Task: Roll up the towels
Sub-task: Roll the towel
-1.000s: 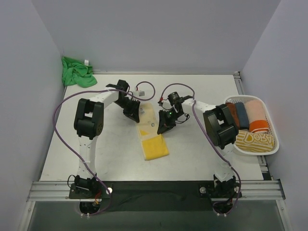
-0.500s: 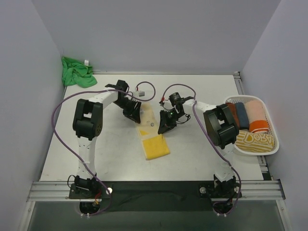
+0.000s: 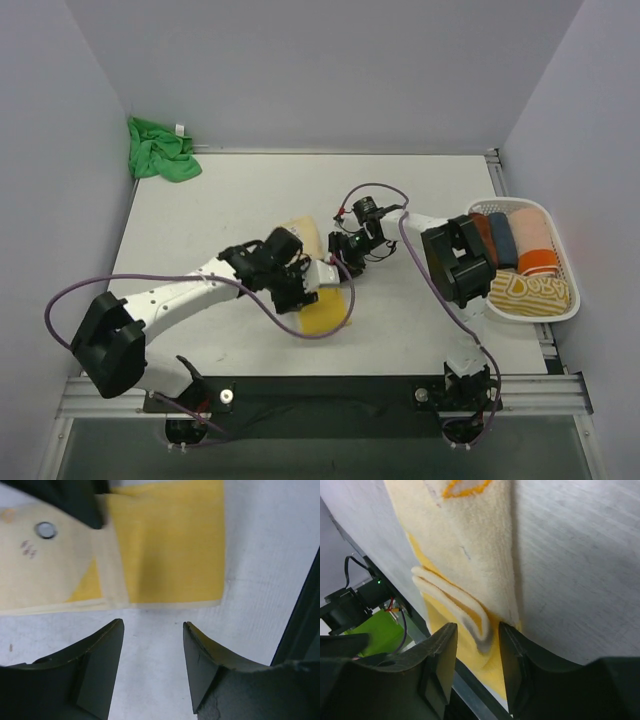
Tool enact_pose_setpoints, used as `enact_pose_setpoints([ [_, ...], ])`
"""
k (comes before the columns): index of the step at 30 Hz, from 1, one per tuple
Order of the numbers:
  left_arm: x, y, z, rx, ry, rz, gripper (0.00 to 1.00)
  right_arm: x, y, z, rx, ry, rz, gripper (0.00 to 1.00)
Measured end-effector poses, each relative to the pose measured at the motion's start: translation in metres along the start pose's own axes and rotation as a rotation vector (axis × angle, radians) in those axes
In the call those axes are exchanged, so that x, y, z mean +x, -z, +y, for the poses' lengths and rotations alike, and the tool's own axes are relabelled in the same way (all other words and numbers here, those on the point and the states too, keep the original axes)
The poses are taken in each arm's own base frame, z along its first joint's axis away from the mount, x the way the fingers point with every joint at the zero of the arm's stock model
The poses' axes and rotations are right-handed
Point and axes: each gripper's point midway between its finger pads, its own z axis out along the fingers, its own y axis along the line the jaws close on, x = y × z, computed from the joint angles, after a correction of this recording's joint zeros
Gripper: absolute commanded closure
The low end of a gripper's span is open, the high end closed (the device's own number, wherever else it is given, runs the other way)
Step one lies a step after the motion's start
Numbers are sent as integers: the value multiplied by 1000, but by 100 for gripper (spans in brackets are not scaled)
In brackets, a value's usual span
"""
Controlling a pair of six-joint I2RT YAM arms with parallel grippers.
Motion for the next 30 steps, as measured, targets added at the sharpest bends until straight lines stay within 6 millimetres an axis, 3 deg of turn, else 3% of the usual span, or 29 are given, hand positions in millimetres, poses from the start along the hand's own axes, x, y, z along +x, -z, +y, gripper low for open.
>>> enact_pose_setpoints([
  [1, 3, -9, -19, 17, -62, 18, 39, 0, 1, 3, -11, -2, 2, 51],
  [4, 28, -32, -61, 40, -188, 113, 40, -1, 5, 9, -25, 6, -2, 48],
  [7, 45, -42, -84, 39, -263, 171, 40, 0, 13, 8, -1, 30, -13, 52],
  [11, 37, -50, -102, 14, -341, 153, 41, 5, 33, 16, 4, 75, -53, 57],
  [16, 24, -61, -109, -25, -385, 122, 46, 14, 51, 45, -20, 166, -96, 72],
  [20, 33, -76, -105, -44, -379, 172, 49, 27, 40, 59, -78, 182, -55, 83],
  [22, 37, -82, -103, -56, -378, 194, 51, 40, 27, 56, -95, 164, -8, 87],
  [24, 34, -86, -100, -73, -376, 188, 59, 55, 10, 43, -89, 119, 58, 89],
  [25, 34, -87, -99, -78, -376, 189, 67, 63, 1, 35, -81, 96, 95, 89],
  [27, 33, -89, -97, -87, -378, 191, 74, 71, -12, 22, -63, 54, 143, 89],
  [30, 32, -89, -95, -91, -371, 195, 90, 74, -19, 13, -80, -2, 178, 89],
])
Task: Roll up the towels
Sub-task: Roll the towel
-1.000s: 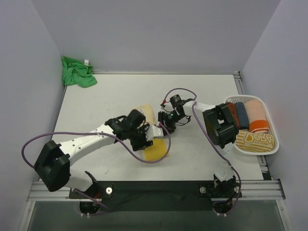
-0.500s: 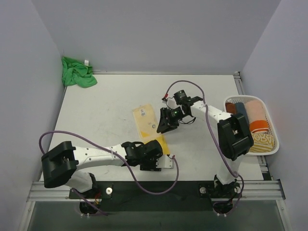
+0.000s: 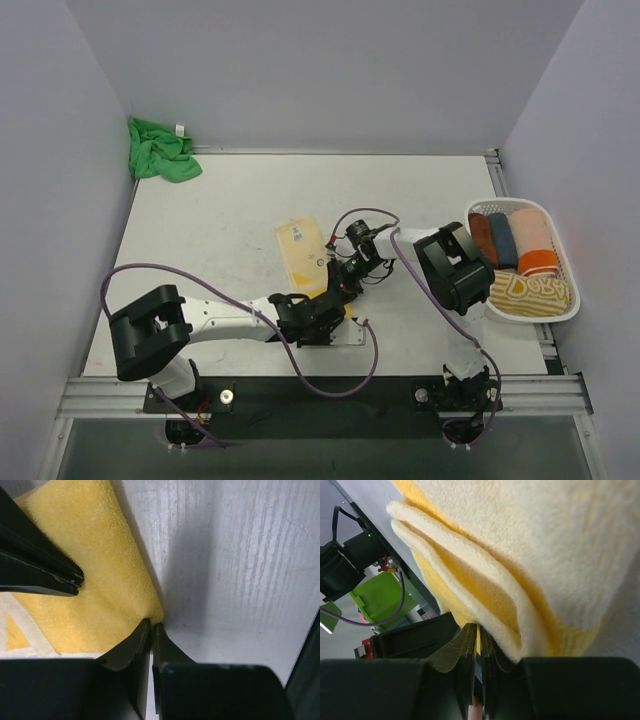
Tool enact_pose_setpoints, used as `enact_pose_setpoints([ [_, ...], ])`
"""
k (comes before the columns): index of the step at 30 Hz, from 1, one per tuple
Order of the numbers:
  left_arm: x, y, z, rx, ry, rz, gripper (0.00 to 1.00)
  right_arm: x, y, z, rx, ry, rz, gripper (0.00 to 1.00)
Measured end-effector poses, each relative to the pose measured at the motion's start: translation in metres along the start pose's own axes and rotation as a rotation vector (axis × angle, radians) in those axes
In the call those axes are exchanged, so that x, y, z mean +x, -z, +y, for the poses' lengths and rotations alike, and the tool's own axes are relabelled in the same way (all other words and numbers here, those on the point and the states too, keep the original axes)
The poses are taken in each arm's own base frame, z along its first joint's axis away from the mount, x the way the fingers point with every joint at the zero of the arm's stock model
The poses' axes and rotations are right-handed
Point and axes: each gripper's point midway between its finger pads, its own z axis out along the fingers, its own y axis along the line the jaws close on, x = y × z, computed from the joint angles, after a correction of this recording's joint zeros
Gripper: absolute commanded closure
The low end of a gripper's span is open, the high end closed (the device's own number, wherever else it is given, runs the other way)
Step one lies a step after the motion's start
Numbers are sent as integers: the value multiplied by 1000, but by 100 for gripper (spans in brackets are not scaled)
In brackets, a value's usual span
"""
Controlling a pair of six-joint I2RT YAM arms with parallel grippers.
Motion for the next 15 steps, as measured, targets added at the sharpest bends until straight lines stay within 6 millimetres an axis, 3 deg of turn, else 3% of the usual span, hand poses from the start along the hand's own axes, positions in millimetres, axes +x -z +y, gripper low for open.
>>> enact_pose_setpoints([
  [2, 1, 0, 1, 18, 11, -3, 100, 0, 1, 1, -9, -8, 0, 89],
  [10, 18, 19, 1, 223, 142, -61, 100, -6, 5, 8, -16, -4, -16, 85],
  [15, 12, 39, -8, 375, 186, -118, 100, -39, 31, 29, -27, 70, -121, 84],
])
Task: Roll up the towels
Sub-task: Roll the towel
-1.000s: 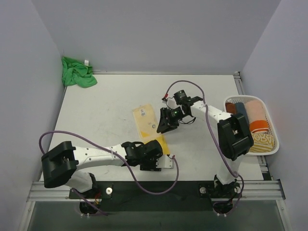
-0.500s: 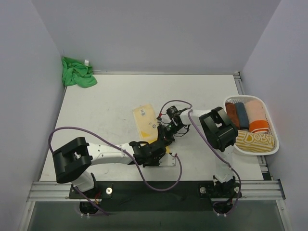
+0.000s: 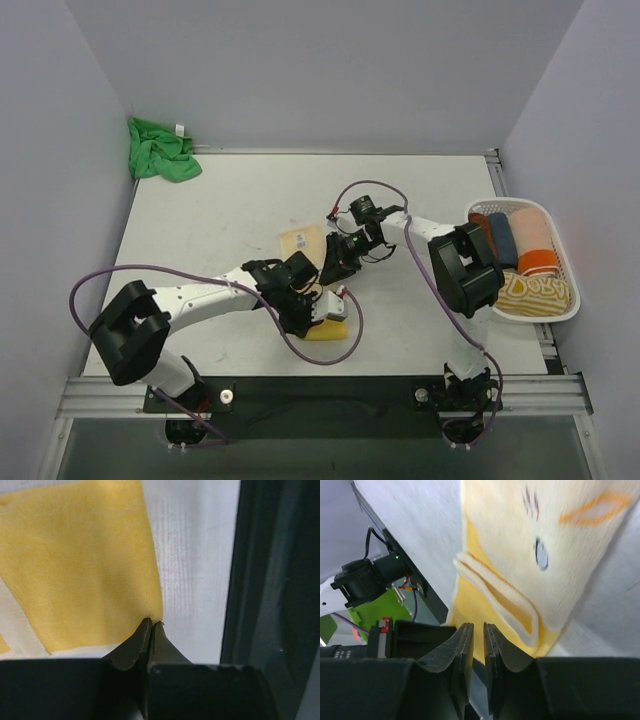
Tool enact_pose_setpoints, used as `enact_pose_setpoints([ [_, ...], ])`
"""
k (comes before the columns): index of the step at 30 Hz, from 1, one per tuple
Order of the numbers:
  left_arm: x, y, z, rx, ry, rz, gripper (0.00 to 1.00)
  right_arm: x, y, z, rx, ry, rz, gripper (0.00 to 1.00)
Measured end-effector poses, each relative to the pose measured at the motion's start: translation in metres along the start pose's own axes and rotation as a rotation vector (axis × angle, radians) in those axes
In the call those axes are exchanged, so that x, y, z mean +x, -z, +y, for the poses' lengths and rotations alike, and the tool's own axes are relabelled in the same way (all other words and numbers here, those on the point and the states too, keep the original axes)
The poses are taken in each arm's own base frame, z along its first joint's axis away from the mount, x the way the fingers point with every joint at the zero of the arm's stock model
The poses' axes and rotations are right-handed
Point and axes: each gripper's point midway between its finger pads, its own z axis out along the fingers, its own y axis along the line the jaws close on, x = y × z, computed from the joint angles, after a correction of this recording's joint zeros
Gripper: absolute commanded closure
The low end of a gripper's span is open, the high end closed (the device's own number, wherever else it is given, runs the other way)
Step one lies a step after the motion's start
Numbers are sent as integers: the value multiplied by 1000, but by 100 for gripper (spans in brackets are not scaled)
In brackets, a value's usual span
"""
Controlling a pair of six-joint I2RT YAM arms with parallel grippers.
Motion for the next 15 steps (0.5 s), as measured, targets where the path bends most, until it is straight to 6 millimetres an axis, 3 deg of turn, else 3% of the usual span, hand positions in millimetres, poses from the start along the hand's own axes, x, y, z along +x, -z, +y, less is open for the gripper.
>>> enact_pose_setpoints([
  [5, -15, 16, -6, 103, 53, -68, 100, -28, 13, 3, 19, 69, -79, 84],
  [15, -19, 37, 40, 212, 330, -171, 100, -10, -6, -17, 80, 92, -8, 84],
])
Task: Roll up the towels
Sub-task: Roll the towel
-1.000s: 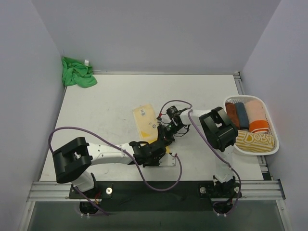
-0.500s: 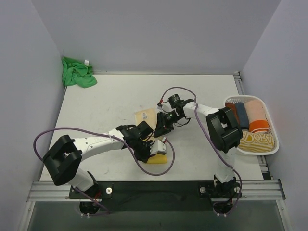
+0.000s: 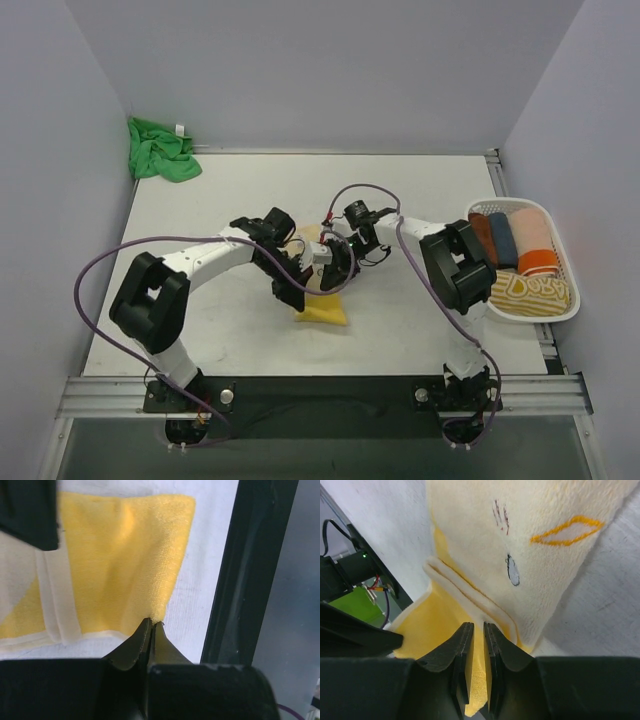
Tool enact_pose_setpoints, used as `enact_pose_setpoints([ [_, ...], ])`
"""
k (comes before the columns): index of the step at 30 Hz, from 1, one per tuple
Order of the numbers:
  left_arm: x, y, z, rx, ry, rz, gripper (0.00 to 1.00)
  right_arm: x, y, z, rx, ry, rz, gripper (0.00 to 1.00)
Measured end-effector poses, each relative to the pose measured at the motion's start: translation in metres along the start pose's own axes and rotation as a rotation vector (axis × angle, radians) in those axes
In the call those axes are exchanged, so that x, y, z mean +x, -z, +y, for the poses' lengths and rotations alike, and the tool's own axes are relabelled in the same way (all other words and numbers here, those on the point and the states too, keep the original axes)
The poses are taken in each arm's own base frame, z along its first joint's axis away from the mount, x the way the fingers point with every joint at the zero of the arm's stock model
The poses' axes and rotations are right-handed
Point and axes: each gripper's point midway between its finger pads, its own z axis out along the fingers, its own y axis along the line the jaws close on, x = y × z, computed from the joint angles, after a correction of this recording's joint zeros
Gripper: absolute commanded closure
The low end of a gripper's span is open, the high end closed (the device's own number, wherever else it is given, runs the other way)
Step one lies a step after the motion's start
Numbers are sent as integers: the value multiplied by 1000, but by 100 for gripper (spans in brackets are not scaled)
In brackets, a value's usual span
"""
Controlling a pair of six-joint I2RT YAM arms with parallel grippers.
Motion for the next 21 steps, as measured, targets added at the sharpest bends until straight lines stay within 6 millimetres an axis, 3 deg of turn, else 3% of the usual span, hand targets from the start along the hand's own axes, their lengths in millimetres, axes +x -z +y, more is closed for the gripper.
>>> enact_pose_setpoints([
  [9, -8, 12, 47, 24, 211, -75, 100, 7, -7, -10, 15, 2, 35, 83],
  [12, -4, 10, 62, 31, 276, -80, 100, 8, -6, -9, 16, 3, 39, 75],
  [13, -2, 8, 67, 33, 299, -76, 100, 6, -5, -8, 16, 2, 38, 67],
  [17, 7, -1, 80, 47, 365, -55, 100, -4, 3, -4, 24, 15, 15, 48],
  [21, 12, -10, 88, 62, 417, -34, 100, -22, 26, -3, 33, 18, -56, 44],
])
